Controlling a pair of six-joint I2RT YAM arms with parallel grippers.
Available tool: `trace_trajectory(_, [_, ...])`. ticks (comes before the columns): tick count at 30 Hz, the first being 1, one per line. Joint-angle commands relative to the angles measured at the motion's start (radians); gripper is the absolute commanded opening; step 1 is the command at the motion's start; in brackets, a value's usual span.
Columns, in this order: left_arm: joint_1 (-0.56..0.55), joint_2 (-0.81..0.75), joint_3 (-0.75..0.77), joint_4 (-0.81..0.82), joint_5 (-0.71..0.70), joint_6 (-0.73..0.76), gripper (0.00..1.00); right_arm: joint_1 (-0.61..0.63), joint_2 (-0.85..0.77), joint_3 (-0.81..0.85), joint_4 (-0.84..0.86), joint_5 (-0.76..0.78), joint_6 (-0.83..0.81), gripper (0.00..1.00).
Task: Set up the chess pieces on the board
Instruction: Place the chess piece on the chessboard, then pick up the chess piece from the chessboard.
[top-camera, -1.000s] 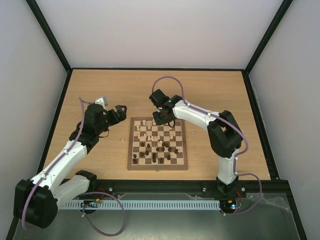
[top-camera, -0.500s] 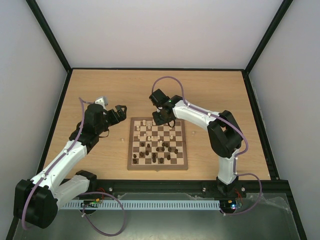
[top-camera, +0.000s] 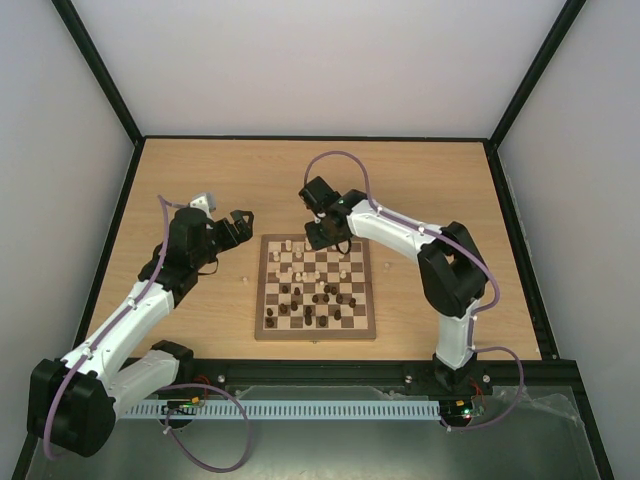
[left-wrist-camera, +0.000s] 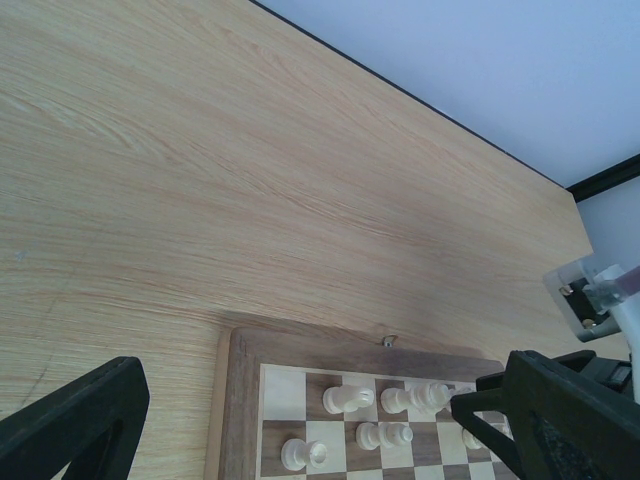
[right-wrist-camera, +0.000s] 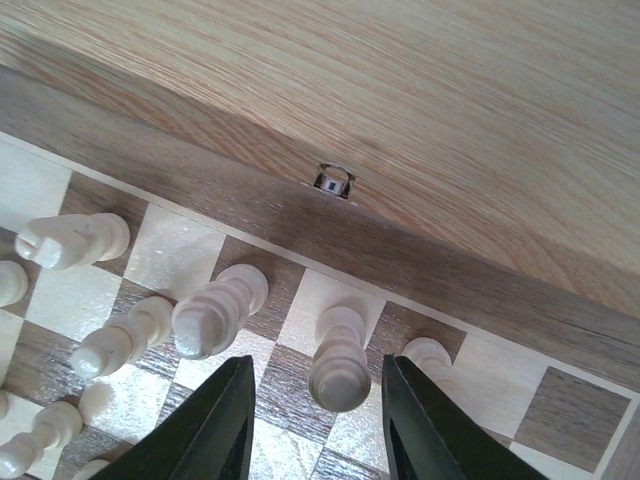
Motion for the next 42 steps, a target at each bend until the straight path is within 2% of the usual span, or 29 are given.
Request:
trace_trajectory(1, [0.004, -0.012, -0.012, 0.007, -0.001, -0.001, 0.99, 0.008, -0.066, 0.012, -0.031, 0.008, 0.004, 0.37])
trace_trajectory(8, [0.003, -0.014, -0.011, 0.002, -0.004, -0.001, 1.0, 0.034, -0.093, 0.05, -0.053, 0.012, 0.003, 0.4])
trace_trajectory(17, [0.004, -0.026, -0.011, -0.001, -0.005, -0.001, 1.0, 0.118, -0.081, 0.091, -0.095, 0.017, 0.0, 0.31])
trace_trajectory(24, [0.003, -0.03, -0.01, -0.004, -0.006, 0.0, 1.0, 0.153, -0.033, 0.12, -0.128, 0.01, -0.007, 0.29])
trace_trajectory(42, [0.004, -0.027, -0.011, -0.002, -0.007, -0.001, 0.99, 0.158, 0.074, 0.159, -0.126, 0.042, -0.011, 0.25])
